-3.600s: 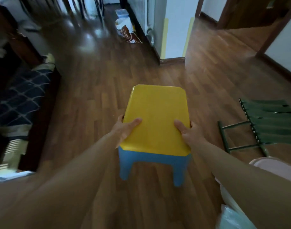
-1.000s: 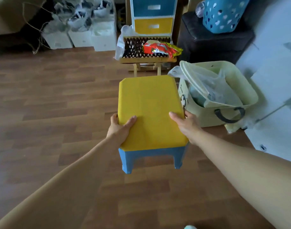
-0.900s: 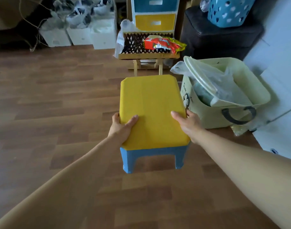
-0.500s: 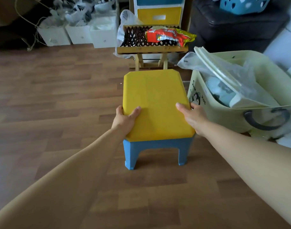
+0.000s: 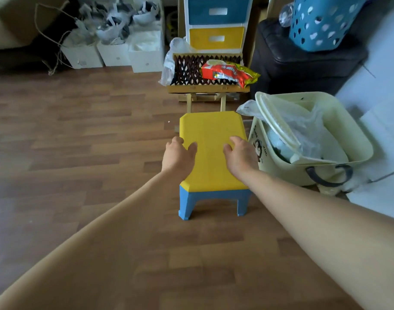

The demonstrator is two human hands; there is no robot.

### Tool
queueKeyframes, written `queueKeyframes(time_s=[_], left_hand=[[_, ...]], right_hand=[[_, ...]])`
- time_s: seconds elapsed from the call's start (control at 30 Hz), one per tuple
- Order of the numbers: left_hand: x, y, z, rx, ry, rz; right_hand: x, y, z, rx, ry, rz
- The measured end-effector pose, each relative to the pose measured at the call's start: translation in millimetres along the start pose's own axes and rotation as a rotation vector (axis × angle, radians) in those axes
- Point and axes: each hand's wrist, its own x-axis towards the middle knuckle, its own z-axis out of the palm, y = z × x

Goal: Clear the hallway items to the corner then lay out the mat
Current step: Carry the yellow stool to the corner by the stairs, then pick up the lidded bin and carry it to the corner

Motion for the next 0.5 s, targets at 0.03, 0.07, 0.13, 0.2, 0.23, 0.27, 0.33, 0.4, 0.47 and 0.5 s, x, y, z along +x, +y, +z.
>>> queueKeyframes(time_s=[0.03, 0.07, 0.13, 0.2, 0.23, 0.27, 0.33, 0.4, 0.47, 0.5], left_hand=[[-9.6, 10.0, -14.0, -0.021, -0.006, 0.008], [-20.3, 21.6, -28.9, -0.031, -0.011, 0.014], [-40.8, 46.5, -57.0, -0.026, -0.011, 0.032], [-63.9, 78.8, -88.3, -0.014, -0.014, 0.048], [-75.8, 96.0, -103.1, -0.014, -0.021, 0.055], [-88.6, 113.9, -118.4, -0.017, -0.03, 0.056], [-114.8, 150.6, -150.7, -0.021, -0.048, 0.065], [-139.0, 183.3, -179.1, -0.026, -0.07, 0.093], [-163.7, 216.4, -210.2, -0.02, -0.089, 0.141], [-174.9, 231.0, -224.7, -0.026, -0.095, 0.17]], right_hand=[[-7.8, -11.8, -13.7, 0.031, -0.017, -0.003], [-16.5, -24.8, -29.6, 0.059, -0.028, -0.002], [-33.1, -50.6, -61.2, 0.103, -0.03, 0.005], [-50.1, -79.1, -98.7, 0.131, -0.03, 0.022], [-58.9, -93.5, -117.6, 0.153, -0.037, 0.033], [-67.8, -108.8, -137.7, 0.175, -0.044, 0.046], [-86.2, -141.7, -179.8, 0.224, -0.034, 0.071], [-102.9, -173.8, -218.8, 0.265, 0.0, 0.083], [-119.8, -206.1, -258.6, 0.301, 0.046, 0.093], [-129.0, -220.7, -276.8, 0.322, 0.067, 0.094]])
